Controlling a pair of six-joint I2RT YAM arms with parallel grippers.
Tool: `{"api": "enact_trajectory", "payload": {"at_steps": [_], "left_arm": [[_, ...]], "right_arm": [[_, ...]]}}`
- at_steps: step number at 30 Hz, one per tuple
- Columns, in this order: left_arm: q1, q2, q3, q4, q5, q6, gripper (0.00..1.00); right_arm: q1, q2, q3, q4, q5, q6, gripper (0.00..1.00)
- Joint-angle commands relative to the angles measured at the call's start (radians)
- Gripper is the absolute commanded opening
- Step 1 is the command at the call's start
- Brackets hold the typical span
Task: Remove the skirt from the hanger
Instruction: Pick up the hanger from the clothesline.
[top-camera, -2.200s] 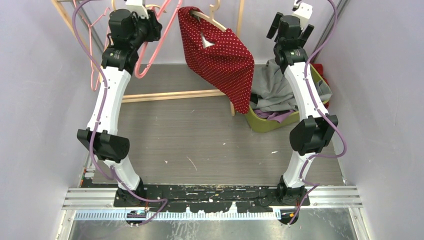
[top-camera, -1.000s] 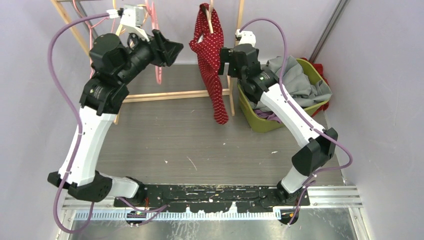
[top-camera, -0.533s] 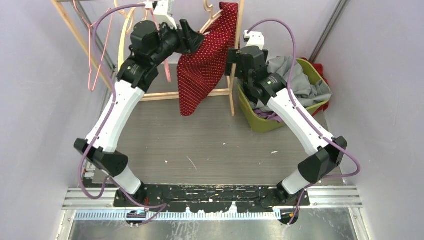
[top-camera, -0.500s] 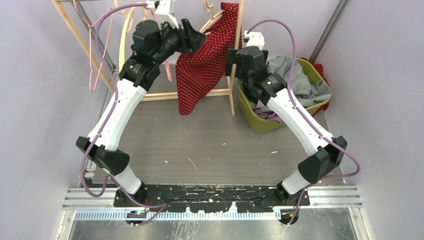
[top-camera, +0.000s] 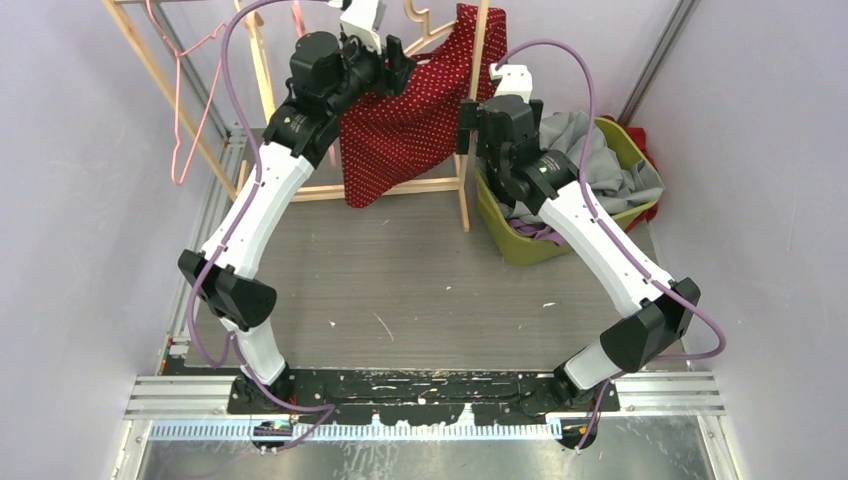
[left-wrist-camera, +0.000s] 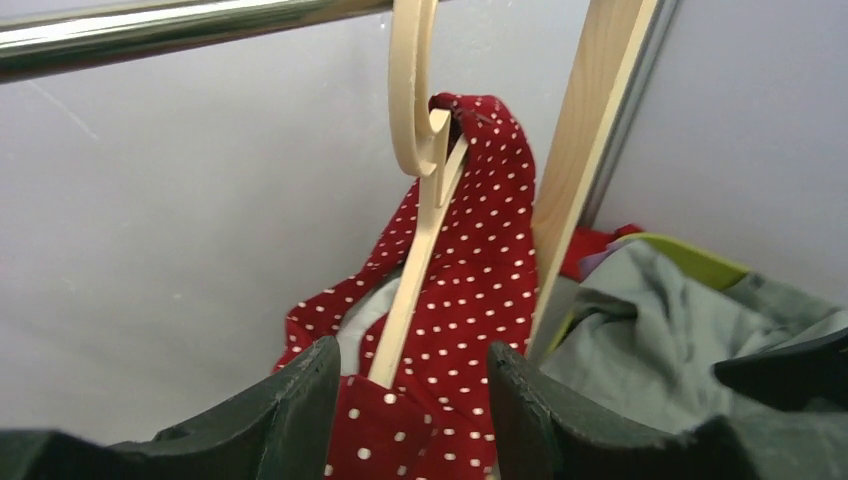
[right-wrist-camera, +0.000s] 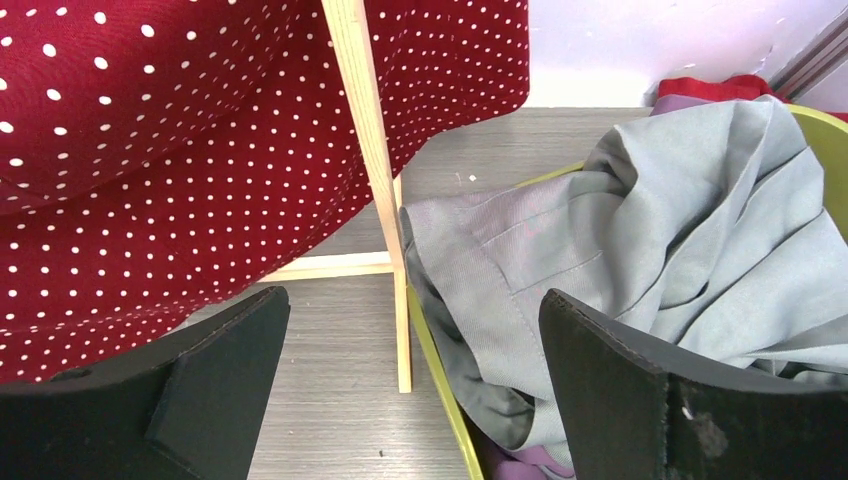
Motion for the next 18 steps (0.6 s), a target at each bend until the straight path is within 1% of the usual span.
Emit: {"api": "enact_trajectory", "payload": {"at_steps": [1, 5, 8, 12, 15, 18], "left_arm": [[-0.004, -0.006, 0.041, -0.011, -0.041, 0.225, 0.56], [-0.002, -0.007, 0.047, -0.007, -0.026, 0.292, 0.56], [-0.003, 0.003, 0.066, 0.022, 0.016, 0.309, 0.57], [-0.002, 0.034, 0.101, 0.054, 0.019, 0.307, 0.56], [-0.003, 0.048, 0.102, 0.05, 0.019, 0.299, 0.51], [-0.003, 0.046, 0.056, 0.036, 0.011, 0.302, 0.46]], "right_arm": [[-0.009, -0.043, 0.011, 0.054, 0.023, -0.028, 1.0], [-0.017, -0.032, 0.017, 0.057, 0.016, -0.028, 1.0], [-0.02, -0.022, 0.024, 0.06, 0.007, -0.025, 1.0], [-0.021, -0.017, 0.024, 0.065, 0.001, -0.02, 1.0], [-0.028, -0.022, 0.018, 0.068, 0.003, -0.022, 1.0], [-0.038, -0.039, 0.001, 0.075, 0.008, -0.026, 1.0]]}}
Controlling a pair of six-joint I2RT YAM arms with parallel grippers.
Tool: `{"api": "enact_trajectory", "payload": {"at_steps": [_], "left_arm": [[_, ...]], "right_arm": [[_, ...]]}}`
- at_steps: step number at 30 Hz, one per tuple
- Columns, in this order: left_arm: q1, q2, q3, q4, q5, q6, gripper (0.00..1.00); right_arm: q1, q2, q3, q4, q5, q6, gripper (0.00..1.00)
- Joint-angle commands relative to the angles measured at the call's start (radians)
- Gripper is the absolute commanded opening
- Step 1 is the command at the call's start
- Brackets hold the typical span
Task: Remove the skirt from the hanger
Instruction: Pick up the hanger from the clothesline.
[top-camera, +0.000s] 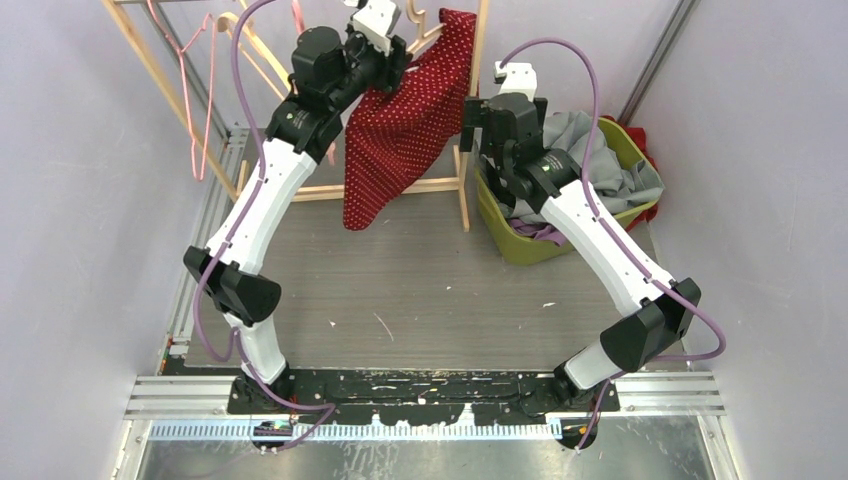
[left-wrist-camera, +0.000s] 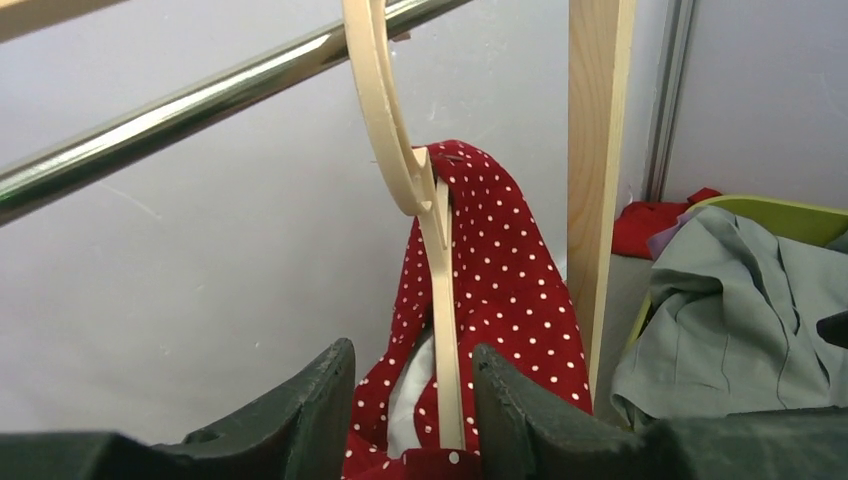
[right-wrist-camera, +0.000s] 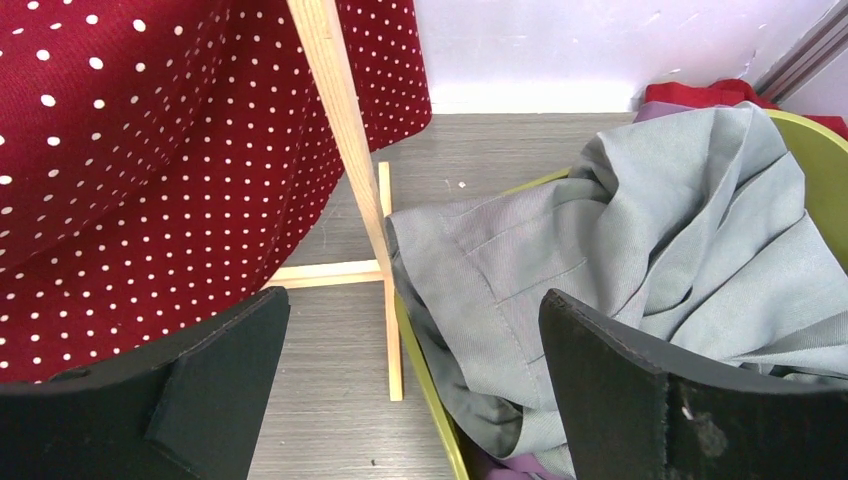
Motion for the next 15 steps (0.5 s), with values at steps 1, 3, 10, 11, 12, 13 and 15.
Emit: {"api": "enact_trajectory", "payload": {"at_steps": [1, 3, 10, 11, 12, 13, 15], "left_arm": [[-0.002, 0.004, -0.026, 0.044, 0.006, 0.023, 0.45], [-0.002, 0.008, -0.045, 0.046, 0.001, 0.021, 0.44], [-0.002, 0.022, -0.052, 0.057, -0.003, 0.003, 0.32], [-0.002, 0.023, -0.05, 0.055, -0.006, 0.007, 0.29], [-0.001, 0.024, -0.048, 0.053, -0.01, 0.009, 0.24], [0.0, 0.022, -0.048, 0.052, -0.013, 0.009, 0.17], [0.001, 0.016, -0.046, 0.046, -0.018, 0.008, 0.01]], "right_arm": [[-0.018, -0.04, -0.005, 0.068, 0.01, -0.012, 1.0], [-0.026, -0.048, -0.014, 0.071, 0.009, -0.011, 1.0], [-0.045, -0.064, -0.035, 0.083, 0.003, -0.006, 1.0], [-0.047, -0.066, -0.038, 0.086, 0.003, -0.008, 1.0], [-0.048, -0.069, -0.044, 0.088, 0.003, -0.008, 1.0], [-0.052, -0.071, -0.046, 0.089, 0.002, -0.007, 1.0], [-0.055, -0.074, -0.056, 0.092, -0.001, -0.006, 1.0]]}}
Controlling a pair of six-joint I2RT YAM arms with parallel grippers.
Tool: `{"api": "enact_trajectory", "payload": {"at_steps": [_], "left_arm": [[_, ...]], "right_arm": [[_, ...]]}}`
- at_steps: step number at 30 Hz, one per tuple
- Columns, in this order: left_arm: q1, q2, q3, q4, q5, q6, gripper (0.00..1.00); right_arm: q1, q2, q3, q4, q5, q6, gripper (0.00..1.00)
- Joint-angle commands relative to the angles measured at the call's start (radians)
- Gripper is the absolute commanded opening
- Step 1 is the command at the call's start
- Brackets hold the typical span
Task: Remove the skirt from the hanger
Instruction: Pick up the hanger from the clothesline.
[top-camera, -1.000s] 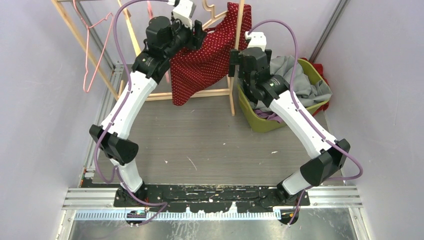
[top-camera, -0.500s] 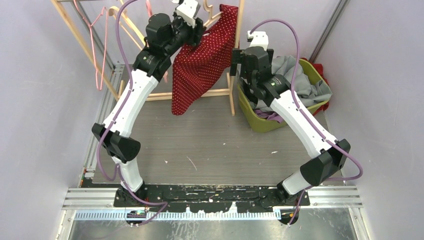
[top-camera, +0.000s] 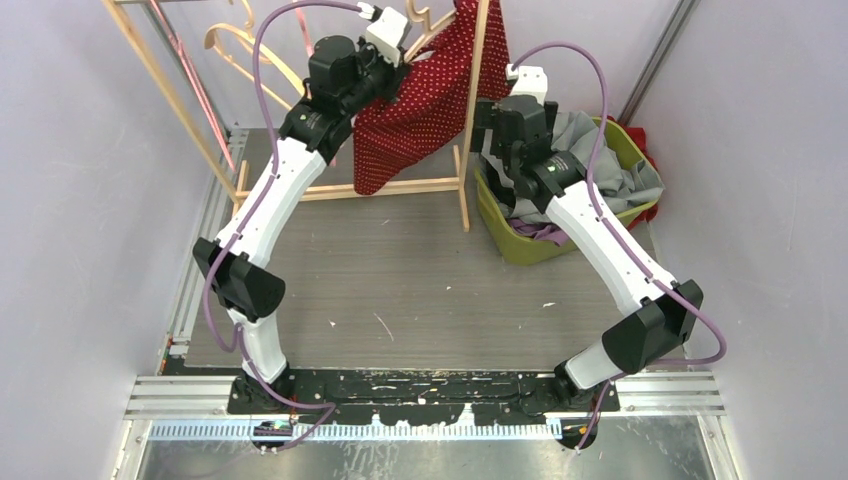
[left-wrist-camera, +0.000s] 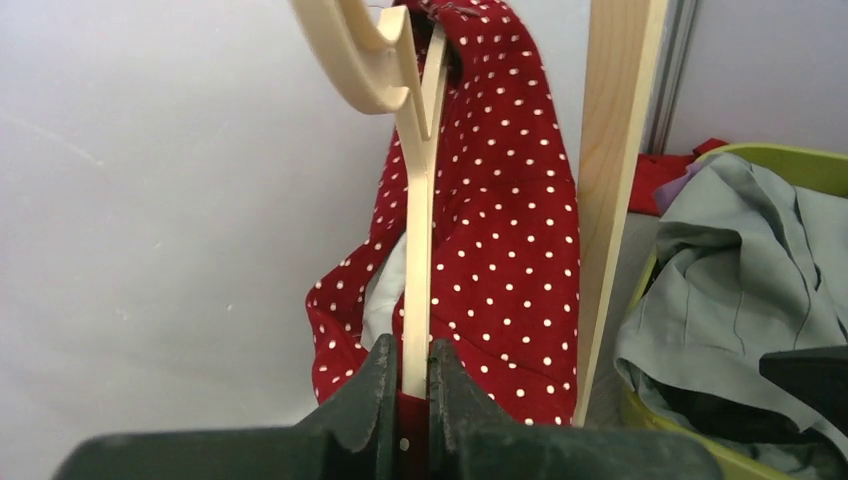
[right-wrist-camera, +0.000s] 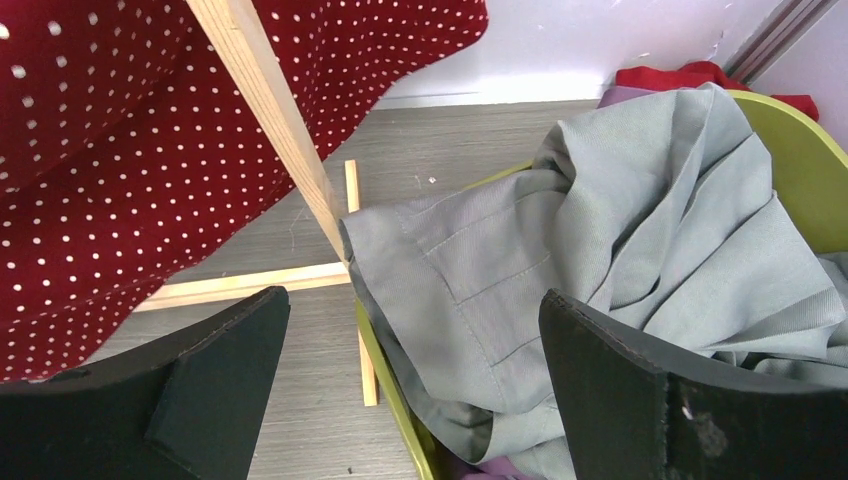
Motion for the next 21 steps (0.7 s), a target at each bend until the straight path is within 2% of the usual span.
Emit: {"api": "enact_trajectory", "payload": {"at_steps": [1, 16, 21], "left_arm": [[0.003, -0.024, 0.007, 0.039, -0.022, 0.007, 0.0], [0.106, -0.236, -0.145, -0.014, -0.184, 0.011, 0.0], [0.117, -0.257, -0.223, 0.051, -0.175, -0.005, 0.0]], "right_arm": [[-0.011, -0.064, -0.009, 0.065, 0.0, -0.006, 1.0], [-0.018, -0.062, -0.037, 0.065, -0.02, 0.016, 1.0], [-0.018, -0.054, -0.035, 0.061, -0.022, 0.017, 1.0]]}}
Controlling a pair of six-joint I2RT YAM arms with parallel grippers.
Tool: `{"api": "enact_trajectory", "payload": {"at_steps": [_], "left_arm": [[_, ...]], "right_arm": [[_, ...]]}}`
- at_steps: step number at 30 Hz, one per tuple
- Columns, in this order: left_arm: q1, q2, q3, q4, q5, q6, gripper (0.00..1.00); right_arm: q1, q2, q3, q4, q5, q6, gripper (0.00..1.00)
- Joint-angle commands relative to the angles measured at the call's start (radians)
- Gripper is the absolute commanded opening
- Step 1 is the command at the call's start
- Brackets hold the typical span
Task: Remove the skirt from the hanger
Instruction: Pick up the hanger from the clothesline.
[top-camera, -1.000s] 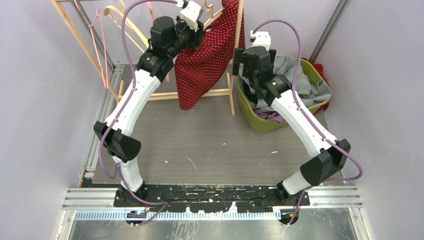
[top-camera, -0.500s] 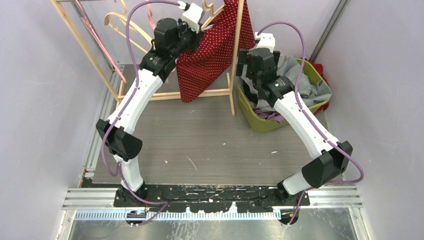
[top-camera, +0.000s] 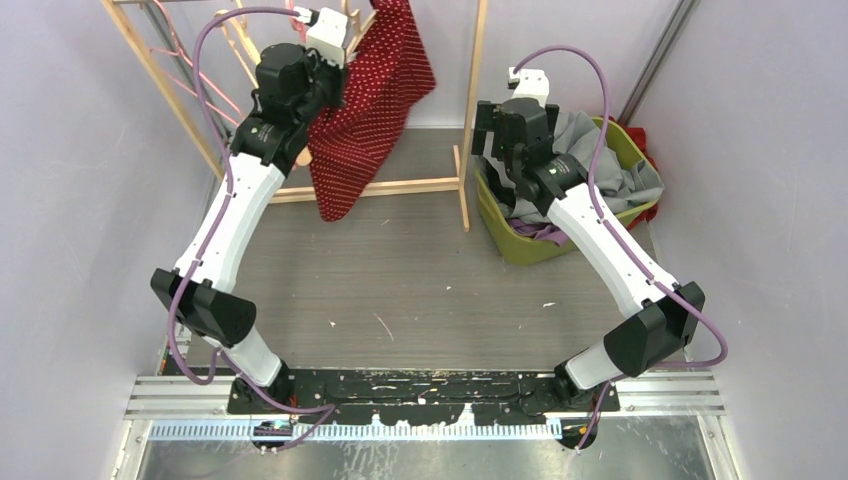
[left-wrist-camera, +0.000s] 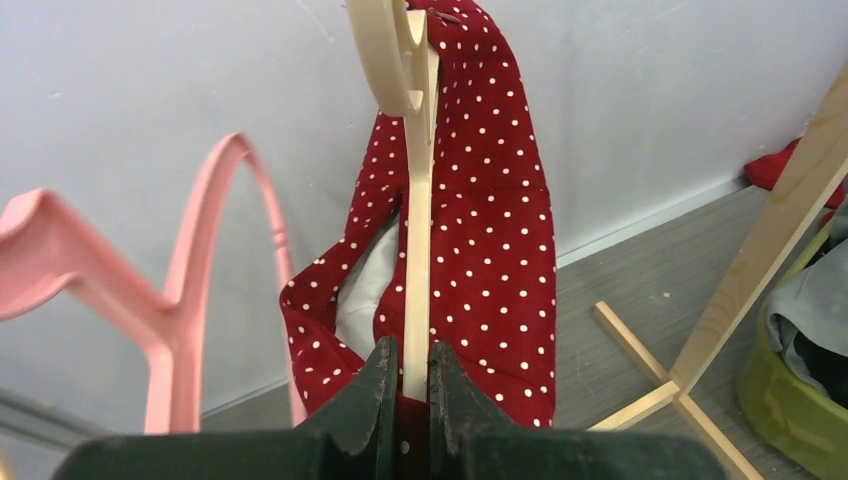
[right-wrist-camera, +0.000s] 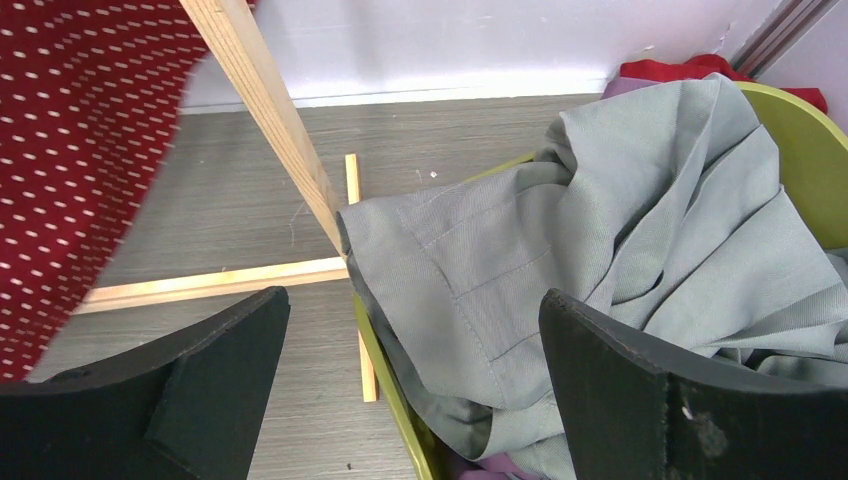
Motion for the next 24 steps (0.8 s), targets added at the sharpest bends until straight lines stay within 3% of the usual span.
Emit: {"api": "enact_trajectory", "payload": {"at_steps": [1, 13, 17, 24], "left_arm": [[0.002, -0.047, -0.037, 0.13, -0.019, -0.01, 0.0], [-0.008, 0.01, -0.193, 0.697, 0.005, -0.052, 0.0], [-0.008, 0.001, -0.242, 0.78, -0.001, -0.048, 0.0], [-0.008, -0.059, -0.396, 1.07, 0.014, -0.005, 0.0]], "right_arm": [[-0.003, -0.032, 0.005, 0.045, -0.006, 0.012, 1.0], [-0.018, -0.019, -0.038, 0.023, -0.008, 0.003, 1.0], [-0.033, -0.007, -0.048, 0.023, -0.011, 0.007, 1.0], [-0.045, 0.017, -0.054, 0.02, -0.02, 0.015, 1.0]]}}
